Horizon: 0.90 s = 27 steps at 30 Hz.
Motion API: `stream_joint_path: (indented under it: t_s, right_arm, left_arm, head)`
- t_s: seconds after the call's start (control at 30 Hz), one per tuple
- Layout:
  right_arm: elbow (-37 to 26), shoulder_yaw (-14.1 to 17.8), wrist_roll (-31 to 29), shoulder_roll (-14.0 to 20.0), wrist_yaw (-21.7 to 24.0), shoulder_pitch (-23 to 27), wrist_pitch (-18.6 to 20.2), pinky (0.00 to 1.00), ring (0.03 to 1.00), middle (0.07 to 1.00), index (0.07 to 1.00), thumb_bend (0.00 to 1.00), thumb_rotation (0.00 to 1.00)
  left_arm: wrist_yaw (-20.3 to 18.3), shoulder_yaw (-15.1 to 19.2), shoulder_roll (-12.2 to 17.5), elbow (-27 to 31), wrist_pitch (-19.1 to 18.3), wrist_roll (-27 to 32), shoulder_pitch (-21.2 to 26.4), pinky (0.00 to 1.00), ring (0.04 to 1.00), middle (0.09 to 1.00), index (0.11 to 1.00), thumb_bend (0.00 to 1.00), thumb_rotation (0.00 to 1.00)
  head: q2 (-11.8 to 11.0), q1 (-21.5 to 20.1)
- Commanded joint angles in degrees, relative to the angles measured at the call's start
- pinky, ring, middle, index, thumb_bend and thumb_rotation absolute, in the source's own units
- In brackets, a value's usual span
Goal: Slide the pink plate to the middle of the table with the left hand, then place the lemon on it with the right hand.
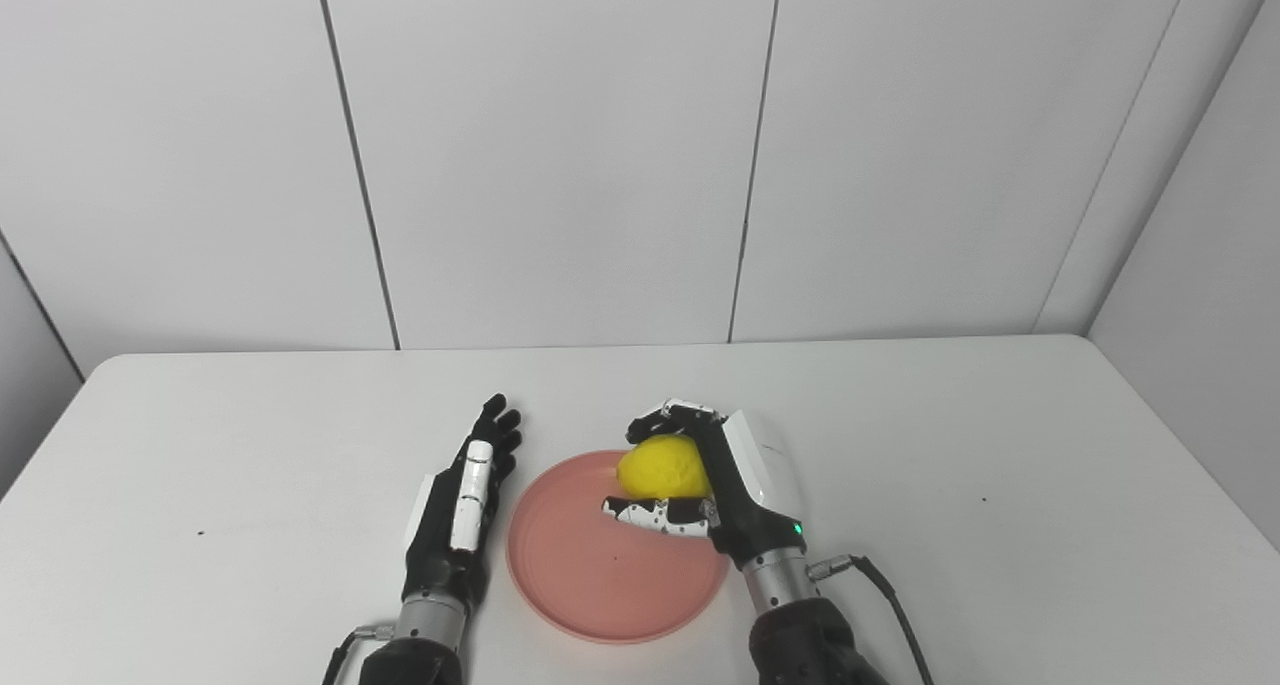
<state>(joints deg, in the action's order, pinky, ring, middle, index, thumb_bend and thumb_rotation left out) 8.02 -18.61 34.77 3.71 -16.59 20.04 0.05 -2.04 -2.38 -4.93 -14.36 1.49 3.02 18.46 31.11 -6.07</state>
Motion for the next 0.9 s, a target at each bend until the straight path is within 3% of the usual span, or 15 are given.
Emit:
stream_joint_path:
  t_s: [0.0, 0.13, 0.47, 0.53, 0.87]
  right_arm:
    - [-0.16, -0.41, 0.92, -0.7, -0.5, 2.21, -3.7, 0.15, 0.443, 0.474, 0.489, 0.53, 0.0]
    - [1.12, -0.78, 0.68, -0.58, -0.28, 2.41, -4.71, 0.16, 0.392, 0.486, 0.488, 0.52, 0.0]
    - [1.43, -1.39, 0.66, -1.3, 1.9, 1.95, -4.03, 0.14, 0.441, 0.475, 0.484, 0.52, 0.0]
    - [1.82, -1.63, 1.12, -1.5, 1.94, 2.0, -3.79, 0.15, 0.398, 0.489, 0.484, 0.51, 0.0]
    - [4.51, -2.7, 2.91, -1.88, 2.63, 2.6, -3.23, 0.18, 0.386, 0.495, 0.485, 0.51, 0.0]
  left_arm:
    - [0.2, -0.61, -0.9, 0.23, 2.43, -0.8, 0.64, 0.98, 0.955, 0.947, 0.937, 0.63, 1.0]
    - [0.29, -0.84, -0.85, -0.2, 3.16, -0.63, 0.74, 0.97, 0.954, 0.947, 0.938, 0.63, 1.0]
    - [0.59, -1.0, -1.06, -0.96, 3.68, -0.49, 0.9, 0.96, 0.948, 0.942, 0.937, 0.64, 1.0]
    - [0.63, -1.05, -1.03, -1.14, 4.04, -0.58, 0.97, 0.96, 0.948, 0.94, 0.936, 0.64, 1.0]
    - [0.7, -1.14, -0.83, -0.93, 4.17, -0.74, 1.04, 0.96, 0.947, 0.939, 0.936, 0.63, 1.0]
  head:
    - [0.04, 0.18]
    - [-0.13, 0.59]
    - [-0.57, 1.09]
    - [-0.66, 1.06]
    - [-0.8, 0.75]
